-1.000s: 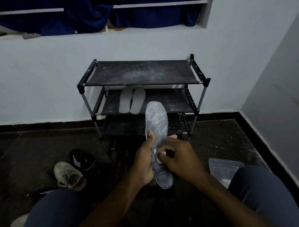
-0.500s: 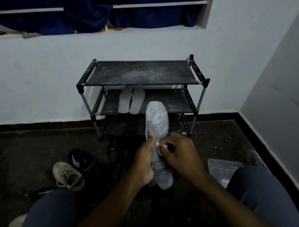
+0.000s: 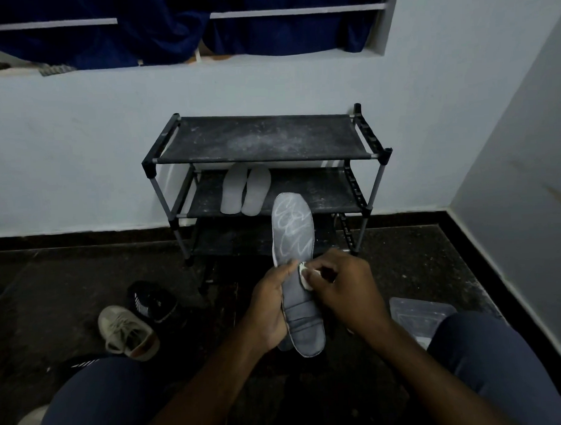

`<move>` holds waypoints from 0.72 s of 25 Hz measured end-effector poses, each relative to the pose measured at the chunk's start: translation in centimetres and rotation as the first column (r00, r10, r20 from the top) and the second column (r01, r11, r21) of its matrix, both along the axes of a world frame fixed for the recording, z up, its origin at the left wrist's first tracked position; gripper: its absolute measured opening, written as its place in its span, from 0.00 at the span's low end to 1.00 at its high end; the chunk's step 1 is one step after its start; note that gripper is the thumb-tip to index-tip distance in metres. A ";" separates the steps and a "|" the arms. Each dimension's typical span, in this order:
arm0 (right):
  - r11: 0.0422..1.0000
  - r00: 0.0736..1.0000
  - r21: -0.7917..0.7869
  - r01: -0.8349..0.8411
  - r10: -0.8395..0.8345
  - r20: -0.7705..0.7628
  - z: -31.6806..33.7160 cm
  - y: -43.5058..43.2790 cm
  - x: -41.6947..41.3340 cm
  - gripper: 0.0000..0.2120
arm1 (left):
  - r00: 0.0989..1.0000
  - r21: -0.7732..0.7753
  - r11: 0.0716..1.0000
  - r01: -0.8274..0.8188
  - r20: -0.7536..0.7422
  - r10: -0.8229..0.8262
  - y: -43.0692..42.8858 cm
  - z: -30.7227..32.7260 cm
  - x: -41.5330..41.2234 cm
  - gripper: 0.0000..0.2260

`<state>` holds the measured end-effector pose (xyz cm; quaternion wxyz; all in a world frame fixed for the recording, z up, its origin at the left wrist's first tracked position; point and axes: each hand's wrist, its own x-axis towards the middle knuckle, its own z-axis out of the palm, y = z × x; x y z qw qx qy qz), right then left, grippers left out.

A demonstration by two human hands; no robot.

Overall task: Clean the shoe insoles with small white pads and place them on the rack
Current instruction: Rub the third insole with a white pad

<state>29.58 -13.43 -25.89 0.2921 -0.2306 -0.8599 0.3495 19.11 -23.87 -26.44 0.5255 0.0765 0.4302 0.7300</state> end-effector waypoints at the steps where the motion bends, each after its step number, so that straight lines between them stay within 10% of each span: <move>1: 1.000 1.000 -0.016 0.007 -0.008 -0.015 0.0 0.0 0.0 0.04 | 1.000 -0.014 1.000 0.009 -0.017 -0.009 0.0 -0.2 -0.1 0.16; 4: 0.999 0.998 -0.041 0.027 -0.029 -0.064 0.0 0.5 0.0 0.05 | 0.997 -0.050 0.998 0.028 -0.074 -0.031 -0.1 -0.6 -0.2 0.07; 9: 0.998 0.998 0.022 -0.056 0.056 -0.017 0.1 0.1 0.3 0.06 | 0.972 -0.006 0.999 0.052 -0.229 -0.052 0.1 -1.3 -0.2 0.23; 18: 0.984 0.986 -0.076 -0.161 0.157 -0.055 0.5 0.0 0.0 0.08 | 0.941 -0.036 0.999 0.030 -0.336 -0.040 0.4 -2.6 0.1 0.25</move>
